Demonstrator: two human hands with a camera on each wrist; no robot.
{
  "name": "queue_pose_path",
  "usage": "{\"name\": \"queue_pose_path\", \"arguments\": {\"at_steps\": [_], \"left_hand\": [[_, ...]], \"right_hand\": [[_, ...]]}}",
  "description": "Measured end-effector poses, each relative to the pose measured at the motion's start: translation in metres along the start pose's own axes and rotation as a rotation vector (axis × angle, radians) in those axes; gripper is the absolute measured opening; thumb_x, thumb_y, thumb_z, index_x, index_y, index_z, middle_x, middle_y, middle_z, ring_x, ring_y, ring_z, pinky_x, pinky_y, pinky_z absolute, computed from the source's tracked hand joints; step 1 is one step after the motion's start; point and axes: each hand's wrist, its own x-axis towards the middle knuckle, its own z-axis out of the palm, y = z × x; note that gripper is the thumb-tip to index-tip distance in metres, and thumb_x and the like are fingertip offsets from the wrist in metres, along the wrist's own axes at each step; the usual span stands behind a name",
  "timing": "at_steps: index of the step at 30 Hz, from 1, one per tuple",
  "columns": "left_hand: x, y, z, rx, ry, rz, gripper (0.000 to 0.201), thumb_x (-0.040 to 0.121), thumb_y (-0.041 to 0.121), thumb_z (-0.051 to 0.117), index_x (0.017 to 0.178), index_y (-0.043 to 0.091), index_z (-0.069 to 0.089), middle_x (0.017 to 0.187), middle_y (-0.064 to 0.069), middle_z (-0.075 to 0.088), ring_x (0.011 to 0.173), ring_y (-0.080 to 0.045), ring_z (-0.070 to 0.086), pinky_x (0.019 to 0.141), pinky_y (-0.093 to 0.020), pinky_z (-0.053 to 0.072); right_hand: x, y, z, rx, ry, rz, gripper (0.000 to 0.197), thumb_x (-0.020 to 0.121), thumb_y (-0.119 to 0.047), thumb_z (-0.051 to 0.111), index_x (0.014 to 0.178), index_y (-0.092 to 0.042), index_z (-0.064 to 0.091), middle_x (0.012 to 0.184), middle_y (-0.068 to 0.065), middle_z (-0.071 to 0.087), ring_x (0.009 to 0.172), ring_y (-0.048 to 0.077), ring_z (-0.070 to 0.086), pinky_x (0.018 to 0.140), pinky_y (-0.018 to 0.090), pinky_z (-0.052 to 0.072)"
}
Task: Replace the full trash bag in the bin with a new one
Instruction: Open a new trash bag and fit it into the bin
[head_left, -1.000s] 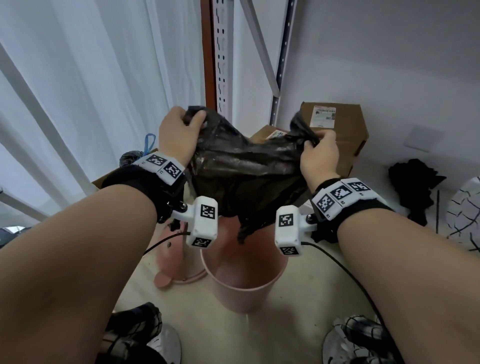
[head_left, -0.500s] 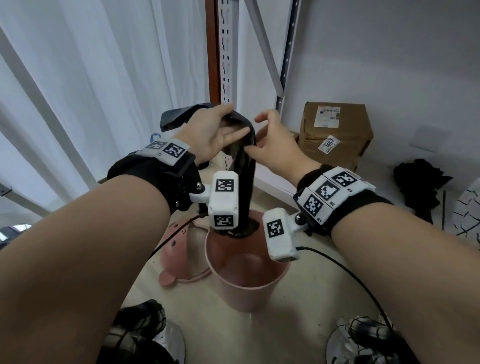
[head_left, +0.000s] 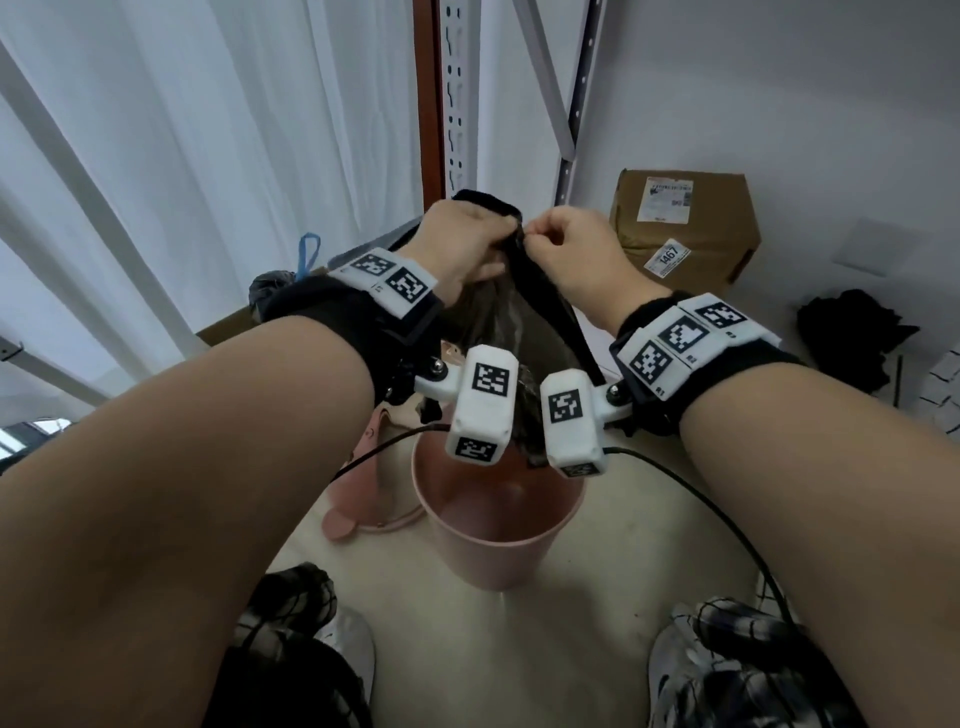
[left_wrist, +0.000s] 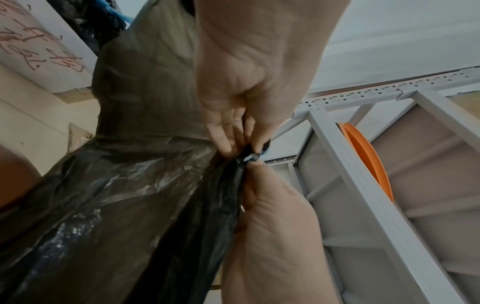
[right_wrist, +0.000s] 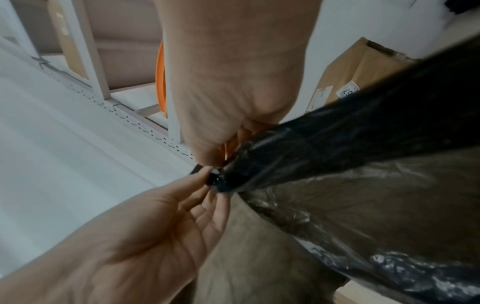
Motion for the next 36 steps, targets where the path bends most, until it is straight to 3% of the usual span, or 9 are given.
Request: {"name": "queue_pose_path", "arguments": {"at_steps": [4, 9, 12, 16, 20, 24, 31, 34, 36], "left_hand": [[0.008, -0.003, -0.004, 0.149, 0.095, 0.054, 0.018, 0.089, 0.01, 0.062, 0.071, 0.009, 0.06, 0.066, -0.004, 0.057, 0.054, -0.008, 0.052, 0.046, -0.012, 0.049], [0.006, -0.003, -0.008, 0.486, -0.028, 0.276, 0.011, 0.086, 0.013, 0.063, 0.086, 0.006, 0.072, 0.077, -0.004, 0.066, 0.067, -0.006, 0.059, 0.06, -0.009, 0.047], [0.007, -0.002, -0.01, 0.649, -0.053, 0.414, 0.018, 0.088, 0.015, 0.06, 0.094, 0.002, 0.07, 0.089, -0.001, 0.062, 0.08, -0.008, 0.056, 0.062, -0.002, 0.04], [0.011, -0.005, -0.009, 0.709, -0.002, 0.474, 0.016, 0.093, 0.017, 0.053, 0.097, 0.004, 0.062, 0.088, -0.001, 0.057, 0.08, -0.011, 0.052, 0.071, -0.019, 0.041], [0.011, 0.0, -0.007, 0.741, 0.166, 0.512, 0.017, 0.085, 0.01, 0.053, 0.072, 0.002, 0.061, 0.067, 0.0, 0.056, 0.063, -0.005, 0.048, 0.068, -0.024, 0.04], [0.01, -0.005, -0.02, 0.936, 0.151, 0.395, 0.018, 0.093, 0.013, 0.049, 0.09, 0.001, 0.062, 0.087, -0.01, 0.059, 0.081, -0.021, 0.054, 0.079, -0.033, 0.047], [0.017, -0.051, -0.074, 1.455, 0.013, -0.083, 0.032, 0.092, 0.018, 0.048, 0.113, -0.005, 0.057, 0.117, -0.023, 0.061, 0.108, -0.035, 0.058, 0.082, -0.036, 0.045], [0.02, -0.051, -0.078, 1.525, 0.043, -0.218, 0.047, 0.091, 0.028, 0.051, 0.13, 0.002, 0.048, 0.133, -0.02, 0.048, 0.119, -0.035, 0.052, 0.096, -0.039, 0.045], [0.019, -0.047, -0.068, 1.324, 0.073, -0.043, 0.055, 0.091, 0.032, 0.053, 0.135, 0.002, 0.042, 0.141, -0.018, 0.035, 0.128, -0.035, 0.043, 0.106, -0.041, 0.037]], "right_hand": [[-0.001, 0.002, 0.0, 0.045, 0.034, 0.037, 0.019, 0.091, -0.007, 0.053, 0.075, -0.015, 0.061, 0.068, -0.007, 0.056, 0.061, 0.001, 0.051, 0.059, 0.014, 0.043], [-0.004, 0.004, -0.002, 0.308, -0.111, 0.137, 0.031, 0.092, -0.024, 0.061, 0.118, -0.008, 0.059, 0.097, 0.003, 0.068, 0.08, 0.011, 0.068, 0.063, 0.021, 0.054], [-0.005, 0.004, -0.003, 0.34, -0.144, 0.09, 0.015, 0.094, -0.012, 0.056, 0.103, -0.006, 0.066, 0.08, 0.002, 0.07, 0.068, 0.004, 0.069, 0.059, 0.017, 0.052], [-0.002, 0.003, -0.002, 0.25, -0.095, 0.084, 0.026, 0.096, -0.008, 0.051, 0.076, -0.017, 0.065, 0.065, -0.002, 0.062, 0.051, -0.003, 0.059, 0.05, 0.014, 0.045], [0.005, 0.007, 0.001, 0.138, 0.02, 0.143, 0.02, 0.088, -0.006, 0.059, 0.071, -0.016, 0.059, 0.073, 0.008, 0.063, 0.069, 0.02, 0.065, 0.062, 0.032, 0.054], [0.006, 0.018, -0.006, 0.019, 0.211, 0.202, 0.021, 0.084, -0.003, 0.051, 0.073, -0.006, 0.069, 0.077, 0.015, 0.068, 0.08, 0.029, 0.063, 0.079, 0.048, 0.056], [-0.003, 0.046, -0.043, 0.026, 0.635, 0.537, 0.034, 0.096, -0.012, 0.036, 0.124, -0.002, 0.054, 0.123, 0.012, 0.059, 0.113, 0.028, 0.056, 0.093, 0.033, 0.046], [0.001, 0.041, -0.046, 0.159, 0.648, 0.465, 0.022, 0.097, -0.017, 0.037, 0.098, -0.011, 0.058, 0.093, -0.001, 0.055, 0.091, 0.02, 0.049, 0.076, 0.024, 0.037], [0.002, 0.034, -0.037, 0.159, 0.525, 0.355, 0.022, 0.095, -0.019, 0.044, 0.073, -0.019, 0.049, 0.076, -0.006, 0.049, 0.079, 0.016, 0.049, 0.067, 0.021, 0.039]]}}
